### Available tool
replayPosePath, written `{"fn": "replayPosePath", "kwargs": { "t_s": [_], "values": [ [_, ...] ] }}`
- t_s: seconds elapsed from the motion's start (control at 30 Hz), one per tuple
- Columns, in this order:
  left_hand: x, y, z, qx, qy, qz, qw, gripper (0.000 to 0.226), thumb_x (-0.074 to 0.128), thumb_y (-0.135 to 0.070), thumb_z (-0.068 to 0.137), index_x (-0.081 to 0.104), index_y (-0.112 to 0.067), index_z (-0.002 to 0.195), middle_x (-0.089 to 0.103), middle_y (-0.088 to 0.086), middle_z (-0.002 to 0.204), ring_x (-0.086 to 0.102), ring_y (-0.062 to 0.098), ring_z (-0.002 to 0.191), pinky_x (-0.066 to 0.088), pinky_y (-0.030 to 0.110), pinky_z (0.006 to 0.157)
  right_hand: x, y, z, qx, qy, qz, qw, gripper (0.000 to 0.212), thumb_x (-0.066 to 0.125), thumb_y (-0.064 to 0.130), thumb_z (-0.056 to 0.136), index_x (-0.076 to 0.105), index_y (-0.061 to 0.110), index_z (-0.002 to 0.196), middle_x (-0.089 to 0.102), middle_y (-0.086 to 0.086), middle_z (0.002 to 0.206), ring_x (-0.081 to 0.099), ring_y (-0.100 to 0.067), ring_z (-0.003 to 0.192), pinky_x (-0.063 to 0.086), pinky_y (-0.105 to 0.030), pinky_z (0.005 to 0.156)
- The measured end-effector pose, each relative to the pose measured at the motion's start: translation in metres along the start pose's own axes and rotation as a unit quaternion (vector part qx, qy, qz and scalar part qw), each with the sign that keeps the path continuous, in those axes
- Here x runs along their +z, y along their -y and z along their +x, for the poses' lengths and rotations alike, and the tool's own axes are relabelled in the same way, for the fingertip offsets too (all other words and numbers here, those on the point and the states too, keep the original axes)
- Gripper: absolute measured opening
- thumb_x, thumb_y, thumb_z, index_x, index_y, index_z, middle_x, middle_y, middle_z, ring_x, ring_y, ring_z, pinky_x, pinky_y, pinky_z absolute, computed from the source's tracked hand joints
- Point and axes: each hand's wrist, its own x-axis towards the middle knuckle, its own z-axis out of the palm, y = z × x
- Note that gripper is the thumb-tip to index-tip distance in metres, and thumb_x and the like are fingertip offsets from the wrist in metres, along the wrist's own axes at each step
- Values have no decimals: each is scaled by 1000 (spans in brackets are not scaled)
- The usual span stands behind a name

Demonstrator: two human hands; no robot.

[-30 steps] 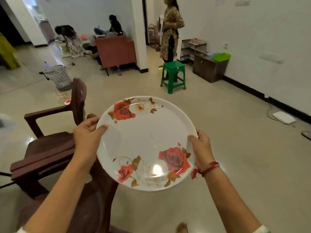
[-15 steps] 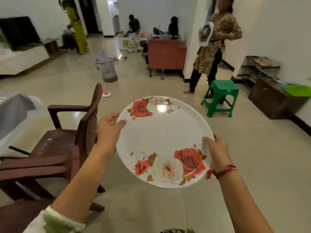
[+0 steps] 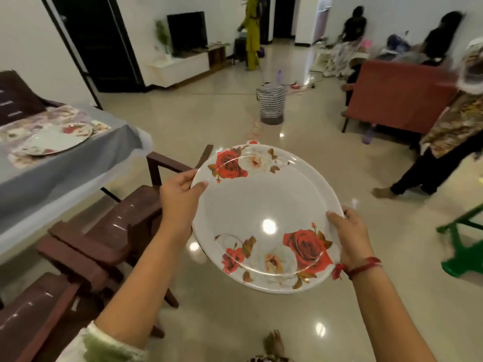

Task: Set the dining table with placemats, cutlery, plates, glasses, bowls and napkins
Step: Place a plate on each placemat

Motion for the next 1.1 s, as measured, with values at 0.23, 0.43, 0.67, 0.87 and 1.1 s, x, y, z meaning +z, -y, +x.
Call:
{"fn": "replayPosePath", "kwargs": {
  "t_s": [0.23, 0.43, 0.67, 0.87, 1.1],
  "values": [
    [90, -1, 140, -3, -62, -8, 998, 23, 64, 1, 87, 66, -7, 109, 72, 1, 88, 70, 9, 70, 58, 23, 64, 52, 58, 179, -18, 58, -31, 998, 10, 55, 9, 91, 57, 7, 101, 61, -20, 97, 59, -30, 78, 51, -37, 64],
    [148, 6, 263, -7, -117, 0, 993, 27, 65, -3, 88, 66, -6, 115, 73, 7, 98, 71, 20, 84, 58, 32, 72, 124, 87, 327, -22, 106, -41, 993, 7, 57, 9, 90, 60, 9, 96, 63, -17, 92, 59, -29, 76, 50, -39, 66],
    [193, 24, 405, -17, -240, 13, 971, 23, 66, -1, 86, 68, -18, 102, 71, 5, 101, 69, 22, 92, 57, 40, 82, 246, 117, 498, -24, 197, -65, 978, 15, 58, 6, 90, 66, 5, 102, 66, -12, 92, 62, -30, 84, 52, -43, 80],
    [190, 27, 495, -42, -359, 10, 932, 23, 63, -5, 89, 68, -14, 109, 71, -1, 97, 68, 17, 87, 57, 33, 76, 382, 132, 596, -26, 295, -84, 951, 21, 58, 6, 90, 58, 10, 111, 62, -11, 100, 61, -27, 89, 52, -36, 78],
    [154, 49, 620, -50, -440, 14, 896, 24, 66, -9, 87, 68, -16, 110, 70, 1, 98, 67, 21, 88, 58, 39, 77, 549, 116, 676, -19, 353, -127, 927, 15, 62, 10, 89, 60, 9, 104, 64, -14, 102, 63, -29, 91, 52, -35, 80]
  ]
}}
